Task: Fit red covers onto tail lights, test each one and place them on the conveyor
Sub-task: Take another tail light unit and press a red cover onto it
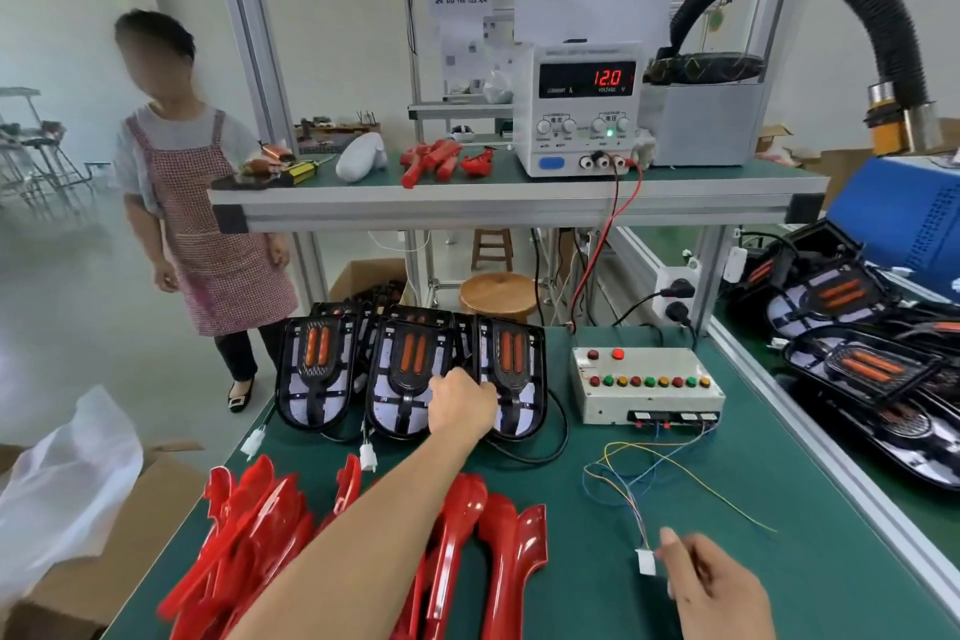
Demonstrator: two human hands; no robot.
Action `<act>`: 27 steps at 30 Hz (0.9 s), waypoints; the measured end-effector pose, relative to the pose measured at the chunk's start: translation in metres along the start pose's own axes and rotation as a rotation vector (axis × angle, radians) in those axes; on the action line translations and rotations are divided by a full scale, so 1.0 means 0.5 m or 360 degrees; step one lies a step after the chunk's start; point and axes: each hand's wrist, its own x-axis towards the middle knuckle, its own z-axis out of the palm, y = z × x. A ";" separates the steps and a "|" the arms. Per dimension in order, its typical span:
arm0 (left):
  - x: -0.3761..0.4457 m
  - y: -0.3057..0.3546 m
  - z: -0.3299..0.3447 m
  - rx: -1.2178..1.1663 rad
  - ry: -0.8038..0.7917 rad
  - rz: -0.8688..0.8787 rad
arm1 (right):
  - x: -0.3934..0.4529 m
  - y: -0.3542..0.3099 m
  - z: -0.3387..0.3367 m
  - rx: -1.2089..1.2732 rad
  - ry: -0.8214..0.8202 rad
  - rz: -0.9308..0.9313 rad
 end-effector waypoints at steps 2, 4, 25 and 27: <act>0.002 -0.003 -0.006 -0.0115 0.0056 0.0088 | 0.001 0.005 0.001 0.0029 0.0000 0.0035; 0.005 -0.003 -0.016 -0.0247 0.0116 0.0166 | 0.001 0.007 0.001 0.0018 -0.0020 0.0063; -0.240 0.065 -0.007 -0.0123 -0.1208 0.1215 | -0.024 -0.052 -0.174 0.1421 -0.0699 0.0586; -0.252 0.045 0.020 -0.0023 -0.1243 0.1180 | -0.031 -0.026 -0.188 0.1153 -0.0625 0.0574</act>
